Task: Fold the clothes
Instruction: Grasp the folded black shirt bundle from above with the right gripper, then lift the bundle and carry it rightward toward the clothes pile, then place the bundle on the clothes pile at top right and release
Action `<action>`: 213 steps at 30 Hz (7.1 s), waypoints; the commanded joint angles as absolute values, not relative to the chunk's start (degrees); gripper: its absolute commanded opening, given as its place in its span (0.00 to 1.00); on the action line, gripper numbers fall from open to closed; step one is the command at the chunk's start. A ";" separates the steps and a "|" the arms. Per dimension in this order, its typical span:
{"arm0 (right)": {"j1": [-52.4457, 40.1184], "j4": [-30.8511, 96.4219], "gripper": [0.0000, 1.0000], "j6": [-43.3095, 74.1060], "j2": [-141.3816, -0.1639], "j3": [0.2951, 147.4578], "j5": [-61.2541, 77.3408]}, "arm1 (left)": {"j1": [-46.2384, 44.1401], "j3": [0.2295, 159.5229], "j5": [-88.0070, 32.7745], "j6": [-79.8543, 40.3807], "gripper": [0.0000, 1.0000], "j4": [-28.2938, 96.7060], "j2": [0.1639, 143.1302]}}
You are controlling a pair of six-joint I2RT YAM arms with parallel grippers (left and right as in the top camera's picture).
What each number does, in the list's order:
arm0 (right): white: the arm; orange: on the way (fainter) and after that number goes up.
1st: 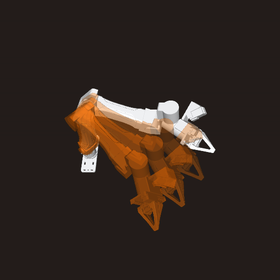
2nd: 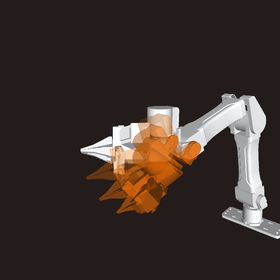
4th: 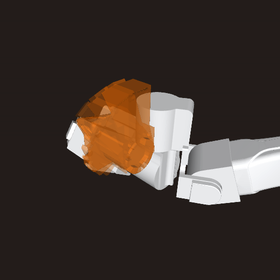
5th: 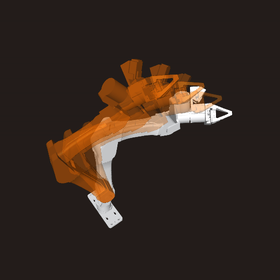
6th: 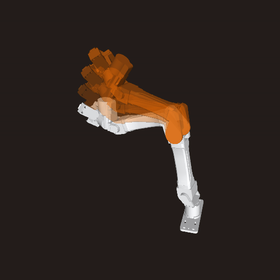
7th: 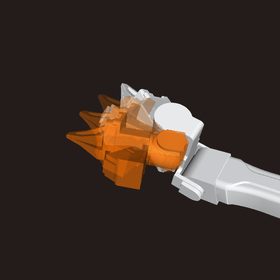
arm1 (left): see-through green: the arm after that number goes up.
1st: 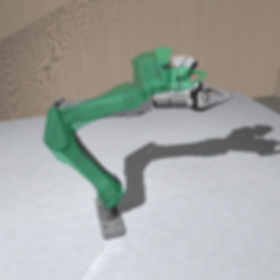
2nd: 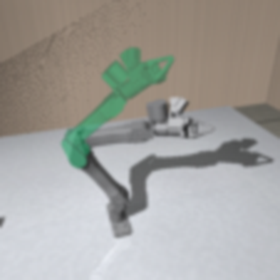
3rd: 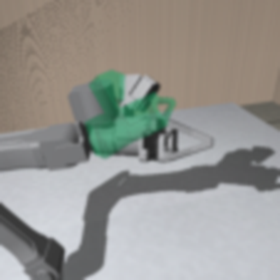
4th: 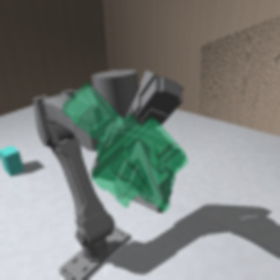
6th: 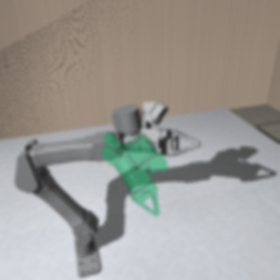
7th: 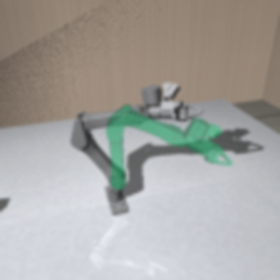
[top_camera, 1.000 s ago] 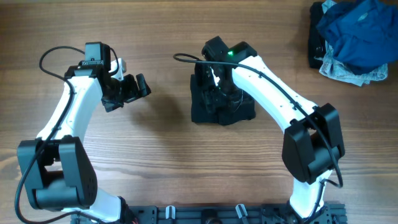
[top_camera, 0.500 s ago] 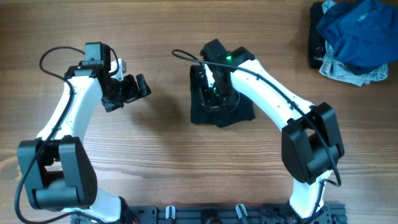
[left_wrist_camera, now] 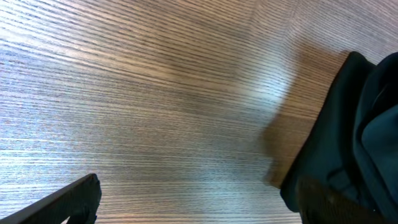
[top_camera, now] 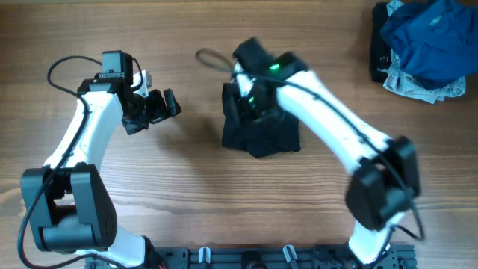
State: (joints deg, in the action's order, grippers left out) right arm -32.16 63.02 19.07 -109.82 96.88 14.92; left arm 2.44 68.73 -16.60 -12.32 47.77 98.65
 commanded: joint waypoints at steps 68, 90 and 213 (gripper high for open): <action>-19.38 28.23 1.00 25.02 -101.58 70.89 50.28 | 2.74 69.06 -18.83 -12.64 1.00 49.08 97.82; 1.19 45.89 1.00 -4.62 -113.47 70.76 40.27 | 2.72 69.06 -20.58 -12.91 1.00 48.05 98.26; 32.86 20.01 0.08 31.64 -130.52 126.39 56.05 | 2.74 69.06 -20.78 -15.88 1.00 53.41 98.26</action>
